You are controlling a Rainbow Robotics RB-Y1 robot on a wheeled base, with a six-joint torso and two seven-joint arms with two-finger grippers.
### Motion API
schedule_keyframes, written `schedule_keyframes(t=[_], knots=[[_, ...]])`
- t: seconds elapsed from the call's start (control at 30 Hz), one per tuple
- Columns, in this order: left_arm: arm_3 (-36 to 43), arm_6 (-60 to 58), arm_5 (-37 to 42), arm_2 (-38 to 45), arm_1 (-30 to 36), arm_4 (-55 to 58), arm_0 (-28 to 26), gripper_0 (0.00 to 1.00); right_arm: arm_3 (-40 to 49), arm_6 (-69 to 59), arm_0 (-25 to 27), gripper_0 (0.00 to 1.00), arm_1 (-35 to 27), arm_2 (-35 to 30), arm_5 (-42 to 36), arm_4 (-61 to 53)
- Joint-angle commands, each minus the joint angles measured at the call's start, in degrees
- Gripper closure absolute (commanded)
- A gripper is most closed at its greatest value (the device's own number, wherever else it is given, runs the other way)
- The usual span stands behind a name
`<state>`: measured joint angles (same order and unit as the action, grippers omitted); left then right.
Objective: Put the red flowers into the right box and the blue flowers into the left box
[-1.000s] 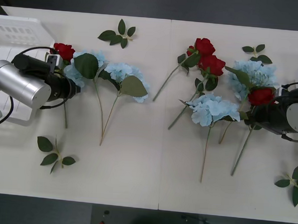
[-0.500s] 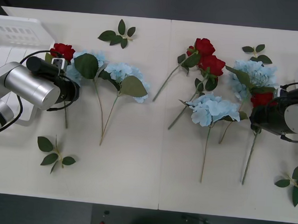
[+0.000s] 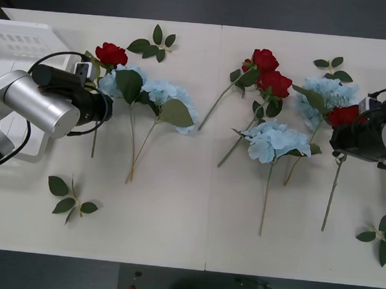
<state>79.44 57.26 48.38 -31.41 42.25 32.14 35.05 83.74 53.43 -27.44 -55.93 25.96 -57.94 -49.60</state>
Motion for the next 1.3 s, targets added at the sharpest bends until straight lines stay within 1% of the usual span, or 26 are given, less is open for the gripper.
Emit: schedule_keyframes(t=[0.03,0.1,0.17,0.2,0.23,0.27,0.33,0.37,0.4,0.43,0.5,0.57,0.67,0.73,0.8,0.83,0.9,0.93,0.97,1.0,1.03,1.07,1.1,1.13,1.17,1.3], knots=[[12.58,-1.63,0.23,7.41,6.09,0.38,-7.01,1.00,4.42,-0.26,-2.00,1.00,-8.31,-0.03,0.11,-3.58],[18.03,-1.45,0.23,10.40,7.76,0.29,-10.61,1.00,4.86,3.52,-2.44,1.00,-10.95,-0.03,0.11,-5.25],[25.23,-1.19,0.23,14.71,9.52,0.20,-15.97,1.00,3.89,10.73,-2.62,1.00,-13.85,-1.35,0.28,-7.62],[26.99,-1.10,0.23,15.67,9.87,0.11,-17.29,1.00,3.36,12.66,-2.62,1.00,-14.29,-1.88,0.28,-8.15],[31.39,-0.84,0.23,18.31,10.66,0.20,-20.54,1.00,1.08,18.46,-2.62,1.00,-14.99,-3.81,0.28,-10.17],[32.97,-0.75,0.23,19.28,10.84,0.29,-21.69,1.00,-0.06,20.83,-2.62,1.00,-15.17,-4.51,0.37,-10.96],[39.12,-0.40,0.23,22.44,10.93,0.82,-25.64,1.00,-6.48,32.70,-3.06,1.00,-15.08,-8.55,0.46,-14.47],[40.53,-0.40,0.23,23.06,10.93,1.08,-26.43,1.00,-8.33,35.60,-3.32,1.00,-14.99,-9.35,0.55,-15.18],[43.16,-0.40,0.14,24.02,10.84,1.96,-27.31,1.00,-12.54,41.93,-4.29,1.00,-14.64,-10.66,0.64,-16.67],[45.01,-0.31,0.14,24.64,10.75,3.28,-27.66,1.00,-17.29,48.08,-5.69,1.00,-14.38,-11.72,0.72,-17.99],[46.50,-0.22,0.14,25.17,10.58,4.77,-27.66,1.00,-22.04,53.88,-7.63,1.00,-13.85,-12.33,0.72,-18.87],[48.44,0.22,-0.39,26.22,10.14,9.26,-27.14,1.00,-33.11,63.90,-12.90,1.00,-12.80,-12.51,0.72,-18.69],[48.52,0.92,0.58,26.57,9.43,15.76,-25.64,1.00,-43.13,68.03,-17.38,1.00,-11.83,-12.51,1.07,-18.08],[48.52,2.15,4.36,27.45,8.64,18.48,-24.15,1.00,-47.79,69.26,-19.32,1.00,-11.30,-12.51,1.78,-17.46],[48.52,6.63,13.06,30.97,6.71,22.44,-21.78,1.00,-51.74,69.61,-20.99,1.00,-10.86,-12.51,2.31,-16.85],[48.44,7.95,15.52,31.93,6.01,23.67,-20.98,1.00,-52.18,69.61,-21.07,1.00,-10.86,-12.51,2.57,-16.67],[47.73,14.10,23.78,35.89,3.63,28.68,-18.44,1.00,-52.45,69.00,-21.07,1.00,-10.60,-12.51,3.27,-16.23],[47.29,15.95,25.36,36.77,2.93,30.09,-17.91,1.00,-52.45,68.91,-21.07,1.00,-10.51,-12.51,3.36,-16.14],[46.50,19.55,27.65,38.26,1.79,32.81,-17.20,1.00,-52.45,68.56,-21.07,0.96,-10.34,-12.51,3.62,-15.88],[45.45,24.03,28.88,39.58,0.64,35.45,-17.03,1.00,-52.45,67.59,-21.07,0.58,-10.34,-12.51,3.71,-15.70],[44.92,26.67,29.32,40.02,0.03,36.59,-17.03,1.00,-52.45,66.89,-21.07,0.33,-10.25,-12.51,3.71,-15.70],[44.31,29.40,29.32,40.46,-0.67,37.82,-17.03,1.00,-52.45,66.27,-21.07,0.11,-10.25,-12.42,3.62,-15.70],[42.11,37.13,29.32,41.16,-2.26,40.98,-17.12,1.00,-52.36,65.13,-21.07,0.11,-10.07,-12.51,3.18,-15.62],[40.26,42.05,29.06,41.51,-3.40,43.53,-17.12,1.00,-52.18,64.52,-21.07,0.00,-9.98,-12.51,3.01,-15.70],[39.30,44.60,28.62,41.60,-4.01,45.29,-17.12,1.00,-52.10,64.43,-21.07,0.00,-9.90,-12.51,3.01,-15.70],[28.40,62.97,23.69,40.20,-7.70,60.76,-17.12,1.00,-51.92,64.25,-21.07,0.00,-9.54,-12.51,3.01,-15.70]])
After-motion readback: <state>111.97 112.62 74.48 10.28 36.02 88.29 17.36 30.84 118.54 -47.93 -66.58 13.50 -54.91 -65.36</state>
